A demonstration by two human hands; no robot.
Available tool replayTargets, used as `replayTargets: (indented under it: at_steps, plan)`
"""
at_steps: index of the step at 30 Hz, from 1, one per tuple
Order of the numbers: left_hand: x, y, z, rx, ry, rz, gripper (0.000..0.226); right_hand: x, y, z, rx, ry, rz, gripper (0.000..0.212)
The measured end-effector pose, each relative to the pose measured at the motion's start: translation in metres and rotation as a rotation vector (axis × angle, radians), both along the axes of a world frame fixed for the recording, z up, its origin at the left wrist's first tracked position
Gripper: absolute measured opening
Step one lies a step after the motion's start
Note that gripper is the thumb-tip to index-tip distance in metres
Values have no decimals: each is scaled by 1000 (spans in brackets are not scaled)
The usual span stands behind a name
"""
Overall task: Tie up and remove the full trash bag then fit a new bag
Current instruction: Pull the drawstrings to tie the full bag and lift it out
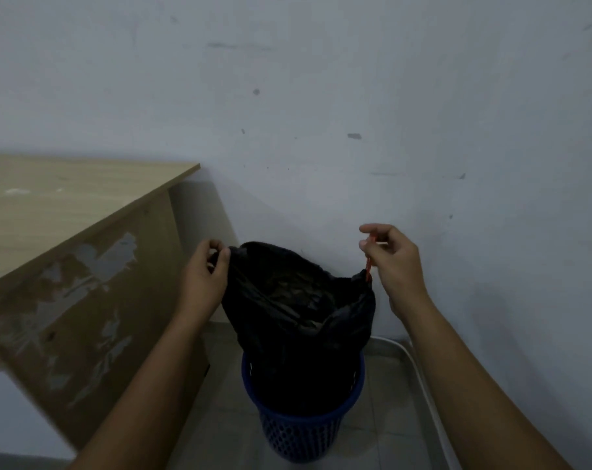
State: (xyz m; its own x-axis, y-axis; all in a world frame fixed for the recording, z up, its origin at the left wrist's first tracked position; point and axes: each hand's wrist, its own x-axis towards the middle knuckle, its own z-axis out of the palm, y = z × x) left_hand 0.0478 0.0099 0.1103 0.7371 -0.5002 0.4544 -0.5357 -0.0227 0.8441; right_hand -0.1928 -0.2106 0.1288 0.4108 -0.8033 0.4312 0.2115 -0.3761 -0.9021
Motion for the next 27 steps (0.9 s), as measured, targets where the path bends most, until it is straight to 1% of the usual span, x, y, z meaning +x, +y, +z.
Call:
replayTargets:
  at_steps: [2, 4, 5, 7, 9, 11, 13, 14, 15, 17, 18, 20, 21, 23, 24, 25, 26, 27]
  plan:
    - [2, -4, 17, -24, 60, -25, 13, 1, 3, 22, -56, -48, 23, 22]
    - [-3, -6, 32, -73, 222, -171, 14, 5, 9, 38, -92, -72, 83, 20]
    - [-8, -8, 37, -88, 283, -255, 15, 8, 14, 41, -101, -52, 121, 18]
    - [-21, -15, 42, -84, 326, -355, 19, 19, 28, 38, -101, 55, 202, 14]
    - [-35, -21, 40, -86, 342, -386, 21, 30, 42, 23, -95, 175, 243, 17]
    - [-45, -25, 34, -84, 354, -412, 23, 39, 54, 4, -86, 256, 261, 25]
    - [-51, -25, 26, -43, 371, -470, 30, 44, 61, -12, -43, 307, 298, 36]
    - [-52, -25, 22, -14, 364, -494, 32, 46, 62, -20, -18, 320, 311, 37]
    - [-52, -24, 19, 12, 344, -501, 32, 48, 63, -26, 12, 322, 312, 33]
    - [-49, -22, 11, 44, 278, -479, 25, 52, 60, -40, 86, 281, 279, 11]
    - [-48, -23, 6, 61, 257, -466, 23, 54, 58, -45, 136, 257, 259, 8]
    - [-50, -25, -5, 112, 275, -441, 22, 58, 57, -52, 283, 218, 258, 15]
    - [-52, -28, -12, 159, 253, -431, 24, 59, 58, -53, 363, 202, 292, 23]
    - [-55, -36, -29, 262, 105, -436, 32, 61, 60, -57, 451, 168, 344, 47]
    - [-57, -40, -36, 288, 51, -452, 36, 63, 59, -61, 443, 164, 317, 51]
    - [-59, -43, -42, 291, 42, -462, 39, 64, 59, -64, 433, 162, 263, 47]
    - [-59, -45, -46, 286, 71, -461, 41, 65, 56, -67, 438, 162, 201, 38]
    - [-59, -46, -48, 286, 116, -448, 43, 65, 53, -68, 510, 138, 150, 31]
